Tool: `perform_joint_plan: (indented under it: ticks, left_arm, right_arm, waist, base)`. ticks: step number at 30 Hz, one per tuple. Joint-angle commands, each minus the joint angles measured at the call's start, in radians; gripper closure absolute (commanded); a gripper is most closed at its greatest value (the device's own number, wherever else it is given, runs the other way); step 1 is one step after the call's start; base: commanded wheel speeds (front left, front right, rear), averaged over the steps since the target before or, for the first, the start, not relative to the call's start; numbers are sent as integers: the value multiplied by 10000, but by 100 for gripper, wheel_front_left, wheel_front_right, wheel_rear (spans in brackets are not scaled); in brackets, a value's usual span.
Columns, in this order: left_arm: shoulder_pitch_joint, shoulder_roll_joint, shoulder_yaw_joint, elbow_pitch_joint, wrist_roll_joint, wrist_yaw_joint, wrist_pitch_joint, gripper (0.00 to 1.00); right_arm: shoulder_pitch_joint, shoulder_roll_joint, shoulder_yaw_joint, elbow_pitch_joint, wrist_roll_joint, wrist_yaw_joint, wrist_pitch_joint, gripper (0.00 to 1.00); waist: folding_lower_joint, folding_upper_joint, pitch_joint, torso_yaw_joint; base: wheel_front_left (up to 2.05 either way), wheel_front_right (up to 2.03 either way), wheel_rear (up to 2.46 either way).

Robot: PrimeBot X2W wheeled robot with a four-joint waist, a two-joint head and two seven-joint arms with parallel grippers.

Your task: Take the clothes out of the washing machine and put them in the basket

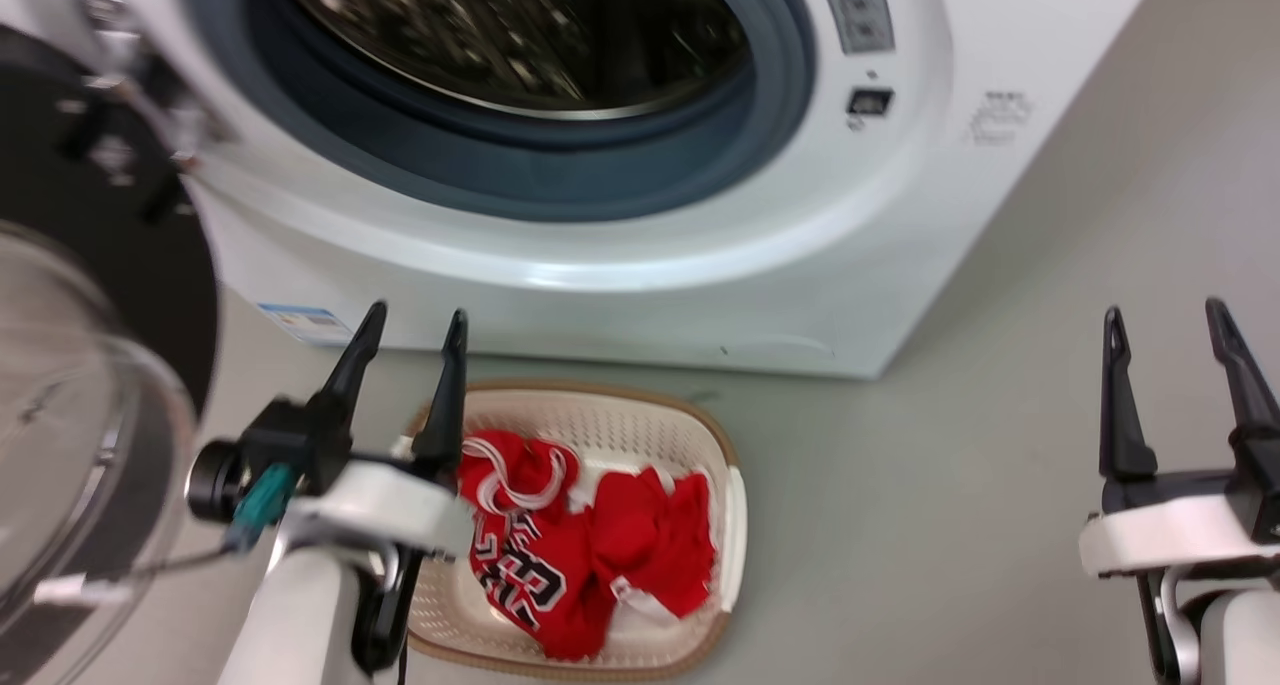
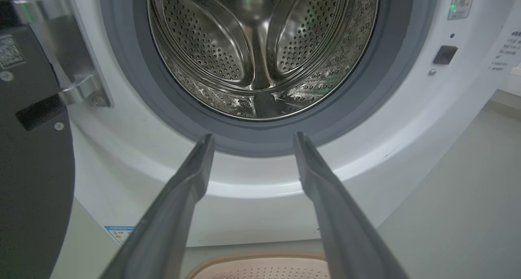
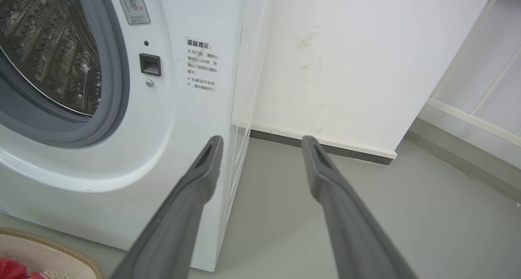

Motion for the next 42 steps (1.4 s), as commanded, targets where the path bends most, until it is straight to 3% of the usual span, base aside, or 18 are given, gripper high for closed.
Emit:
perform_joint_plan:
  ticks: [1, 10, 20, 42]
  left_arm:
    - [472, -150, 253, -413, 190, 47, -26, 0]
    - [2554, -712, 1565, -2207, 1297, 203, -26, 0]
    - [4008, -958, 1732, -2154, 1921, 100, -26, 0]
    - [4096, -1042, 1533, -1916, 2286, 40, -26, 0]
  right_arm:
    - [230, -12, -24, 32, 11, -11, -16, 0]
    - [1083, -10, 192, 6, 294, -11, -16, 0]
    - [2115, -9, 548, -67, 815, -11, -16, 0]
    - [2241, -9, 520, 54, 861, -11, -16, 0]
  waist:
    - [3, -1, -848, 646]
    - [3, -1, -1990, 622]
    - [3, -1, -2982, 330]
    - [3, -1, -3421, -97]
  base:
    - [0, 0, 0]
    - [0, 0, 0]
    - [0, 0, 0]
    - [0, 0, 0]
